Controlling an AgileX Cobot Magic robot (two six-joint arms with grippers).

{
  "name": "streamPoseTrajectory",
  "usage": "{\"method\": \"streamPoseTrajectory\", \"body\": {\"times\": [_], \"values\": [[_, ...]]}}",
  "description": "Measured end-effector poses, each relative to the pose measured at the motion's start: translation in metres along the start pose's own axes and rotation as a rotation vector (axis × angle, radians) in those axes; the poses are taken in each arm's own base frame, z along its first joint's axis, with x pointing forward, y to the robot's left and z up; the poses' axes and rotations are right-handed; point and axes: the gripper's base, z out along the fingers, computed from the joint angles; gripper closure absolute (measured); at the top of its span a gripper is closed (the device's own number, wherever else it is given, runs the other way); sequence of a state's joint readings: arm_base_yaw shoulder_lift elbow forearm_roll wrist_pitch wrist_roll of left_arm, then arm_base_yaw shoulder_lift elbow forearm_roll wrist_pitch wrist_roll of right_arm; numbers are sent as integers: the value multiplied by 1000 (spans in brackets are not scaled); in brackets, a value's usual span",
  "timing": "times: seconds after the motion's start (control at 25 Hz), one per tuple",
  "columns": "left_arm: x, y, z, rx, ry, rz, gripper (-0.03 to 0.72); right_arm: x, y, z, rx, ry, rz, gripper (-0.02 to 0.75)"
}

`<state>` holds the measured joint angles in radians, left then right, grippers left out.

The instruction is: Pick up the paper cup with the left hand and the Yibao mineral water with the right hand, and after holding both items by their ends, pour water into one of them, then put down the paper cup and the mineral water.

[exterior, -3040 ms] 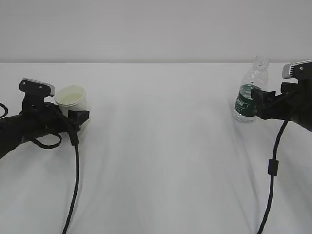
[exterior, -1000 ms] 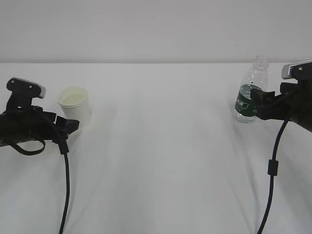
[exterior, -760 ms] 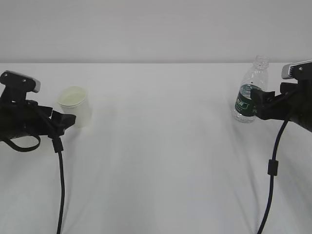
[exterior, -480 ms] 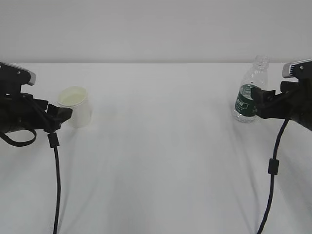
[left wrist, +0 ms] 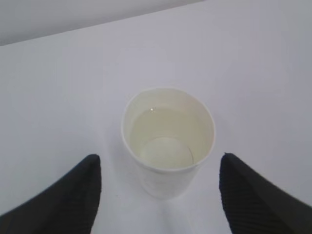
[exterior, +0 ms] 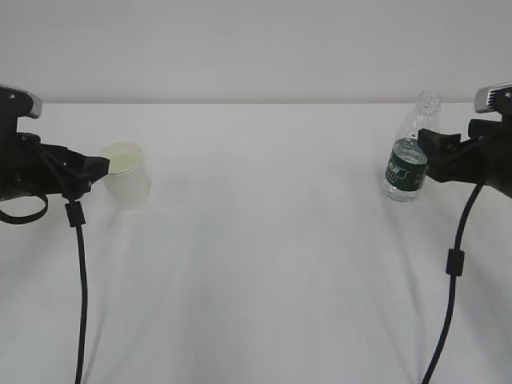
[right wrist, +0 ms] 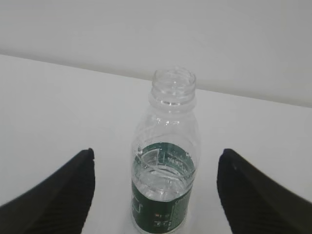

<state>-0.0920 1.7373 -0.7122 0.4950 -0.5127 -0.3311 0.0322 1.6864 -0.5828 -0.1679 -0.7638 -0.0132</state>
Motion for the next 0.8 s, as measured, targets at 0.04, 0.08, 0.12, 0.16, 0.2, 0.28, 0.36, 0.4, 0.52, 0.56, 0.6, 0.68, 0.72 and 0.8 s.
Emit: {"method": "streamPoseTrajectory", "body": {"times": [0.04, 0.08, 0.12, 0.16, 0.2, 0.28, 0.36, 0.4, 0.52, 0.56, 0.6, 0.68, 0.72, 0.8], "values": [[-2, 0, -1, -1, -7, -7, 151, -2, 0, -1, 2, -7, 3, 148], [-4, 0, -3, -2, -14, -16, 151, -4, -1, -2, 4, -12, 14, 148], [-7, 0, -5, -3, -23, -23, 151, -6, -1, -3, 7, -14, 15, 148], [-8, 0, -6, -5, -29, -38, 151, -7, -1, -4, 10, -10, 16, 148], [-11, 0, -8, -7, -38, -50, 151, -8, -2, -5, 15, -9, 25, 148], [-15, 0, -10, -16, -54, -82, 151, -11, -3, -8, 25, -6, 34, 148], [-19, 1, -14, -24, -72, -109, 151, -16, -3, -10, 28, -18, 34, 148], [-22, 1, -16, -26, -81, -112, 151, -17, -3, -12, 29, -21, 34, 148], [-29, 1, -22, -33, -110, -133, 151, -23, -4, -16, 32, -34, 34, 148], [-31, 1, -24, -37, -121, -139, 151, -24, -4, -17, 33, -39, 34, 148], [-34, 1, -26, -39, -132, -143, 151, -26, -4, -18, 34, -44, 36, 148], [-39, 0, -31, -42, -151, -145, 151, -30, -4, -20, 36, -58, 34, 148], [-41, 0, -32, -42, -157, -143, 151, -32, -4, -21, 37, -64, 34, 148], [-43, 0, -36, -47, -161, -141, 151, -34, -5, -23, 38, -74, 35, 148]]}}
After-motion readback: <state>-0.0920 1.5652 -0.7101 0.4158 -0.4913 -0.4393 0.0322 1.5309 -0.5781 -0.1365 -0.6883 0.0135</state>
